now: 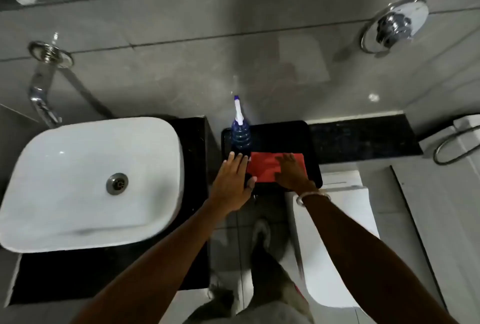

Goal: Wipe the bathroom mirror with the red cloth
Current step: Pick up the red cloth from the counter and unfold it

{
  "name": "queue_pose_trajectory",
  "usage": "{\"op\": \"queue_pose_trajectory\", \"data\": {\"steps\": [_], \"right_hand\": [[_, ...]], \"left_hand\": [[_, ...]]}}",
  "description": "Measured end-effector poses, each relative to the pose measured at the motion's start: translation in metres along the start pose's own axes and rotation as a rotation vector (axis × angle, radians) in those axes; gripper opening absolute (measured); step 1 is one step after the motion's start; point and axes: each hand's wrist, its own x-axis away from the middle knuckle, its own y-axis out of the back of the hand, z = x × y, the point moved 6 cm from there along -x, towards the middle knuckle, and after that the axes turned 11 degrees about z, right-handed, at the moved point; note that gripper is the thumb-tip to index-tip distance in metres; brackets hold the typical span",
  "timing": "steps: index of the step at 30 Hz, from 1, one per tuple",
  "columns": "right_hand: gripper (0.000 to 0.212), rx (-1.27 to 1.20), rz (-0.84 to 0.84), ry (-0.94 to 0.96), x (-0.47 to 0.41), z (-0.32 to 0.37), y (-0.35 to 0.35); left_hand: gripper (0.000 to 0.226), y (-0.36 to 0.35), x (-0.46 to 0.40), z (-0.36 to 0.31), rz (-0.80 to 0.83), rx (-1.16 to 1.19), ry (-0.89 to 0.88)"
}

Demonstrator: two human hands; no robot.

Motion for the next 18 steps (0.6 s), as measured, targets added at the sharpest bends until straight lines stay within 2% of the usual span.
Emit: {"op": "queue_pose_trajectory", "data": {"steps": [4, 8, 10, 13, 14, 16, 17, 18], "right_hand": [[0.076, -0.019, 0.012, -0.039, -0.037, -0.017, 0.016], [0.071, 0.076, 0.047, -0.023, -0.062, -0.012, 0.018], [0.067, 0.089, 0.062, -0.054, -0.064, -0.009, 0.020], [0.051, 0.034, 0.175, -0.051, -0.056, -0.003, 0.029], [0.055, 0.004, 0.218, -0.045, -0.049, 0.000, 0.032], [0.078, -0.085, 0.220, -0.043, -0.028, 0.008, 0.041], [0.081, -0.148, 0.186, -0.047, -0.017, 0.012, 0.047], [0.074, -0.219, 0.153, -0.044, -0.004, 0.018, 0.056]], "left_hand": [[0.071, -0.015, -0.022, 0.007, 0.058, -0.043, 0.059], [0.072, -0.011, -0.030, 0.017, 0.063, 0.006, 0.056], [0.069, -0.002, -0.029, 0.023, 0.033, 0.007, 0.077], [0.068, 0.013, -0.027, 0.024, -0.018, 0.025, 0.078], [0.067, 0.017, -0.026, 0.023, -0.038, 0.040, 0.069], [0.066, 0.027, -0.023, 0.021, -0.096, 0.121, 0.049], [0.066, 0.032, -0.018, 0.018, -0.139, 0.189, 0.038], [0.065, 0.041, -0.011, 0.014, -0.192, 0.287, 0.015]]}}
